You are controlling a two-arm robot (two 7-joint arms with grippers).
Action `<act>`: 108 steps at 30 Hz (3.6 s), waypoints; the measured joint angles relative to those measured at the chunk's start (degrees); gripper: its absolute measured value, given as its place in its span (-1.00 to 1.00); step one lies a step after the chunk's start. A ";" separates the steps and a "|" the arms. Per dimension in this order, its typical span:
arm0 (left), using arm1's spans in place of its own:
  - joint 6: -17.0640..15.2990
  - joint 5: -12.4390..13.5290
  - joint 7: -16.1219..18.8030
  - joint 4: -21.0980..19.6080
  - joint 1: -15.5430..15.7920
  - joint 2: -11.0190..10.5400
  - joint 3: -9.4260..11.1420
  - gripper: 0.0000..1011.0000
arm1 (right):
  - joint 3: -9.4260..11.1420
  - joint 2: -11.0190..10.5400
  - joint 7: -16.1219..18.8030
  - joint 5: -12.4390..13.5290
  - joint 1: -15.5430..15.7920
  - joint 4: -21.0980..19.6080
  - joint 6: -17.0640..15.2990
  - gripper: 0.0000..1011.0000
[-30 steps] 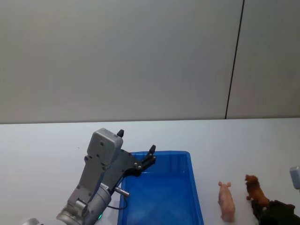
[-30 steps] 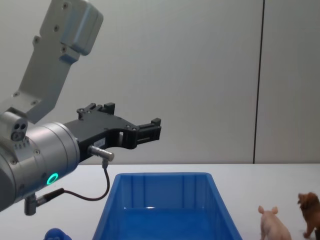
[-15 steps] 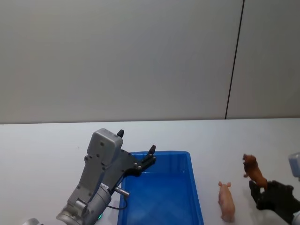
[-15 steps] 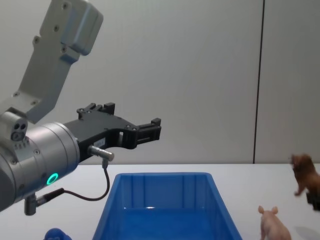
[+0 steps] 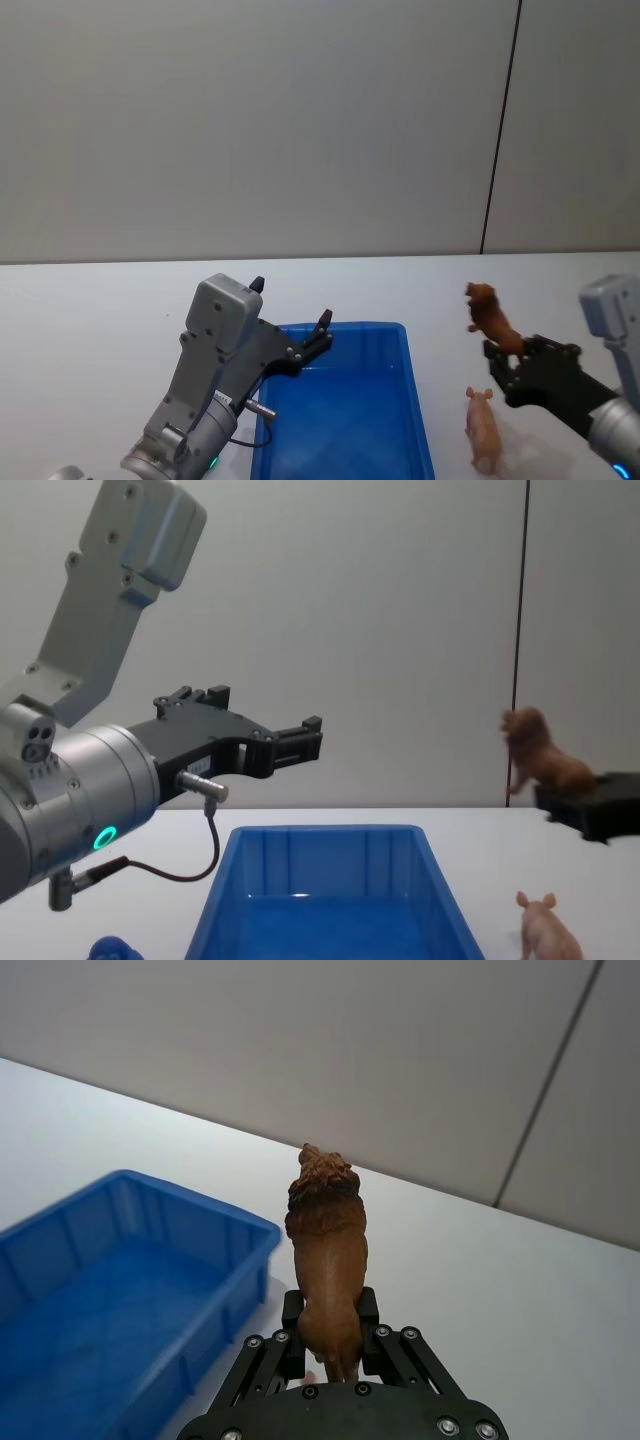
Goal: Pick up the two dolls from the table and place them into the box.
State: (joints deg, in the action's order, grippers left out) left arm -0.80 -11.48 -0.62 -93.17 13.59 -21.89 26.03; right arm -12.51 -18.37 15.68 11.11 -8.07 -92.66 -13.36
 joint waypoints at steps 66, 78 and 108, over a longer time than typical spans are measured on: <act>0.00 0.00 0.00 0.00 0.00 0.00 0.00 0.98 | -4.95 0.75 0.48 0.26 2.68 -2.11 -2.68 0.98; 0.00 0.00 0.00 0.00 0.00 0.00 0.00 0.98 | -4.30 -0.83 -5.11 1.32 6.31 -3.62 -2.37 0.98; 0.00 0.00 0.00 0.00 0.00 0.00 0.00 0.98 | -3.49 0.66 -5.94 4.18 4.24 4.83 -4.77 0.57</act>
State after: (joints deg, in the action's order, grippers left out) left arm -0.80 -11.48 -0.62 -93.17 13.59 -21.89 26.03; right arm -16.00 -17.70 9.74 15.29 -3.83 -87.83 -18.13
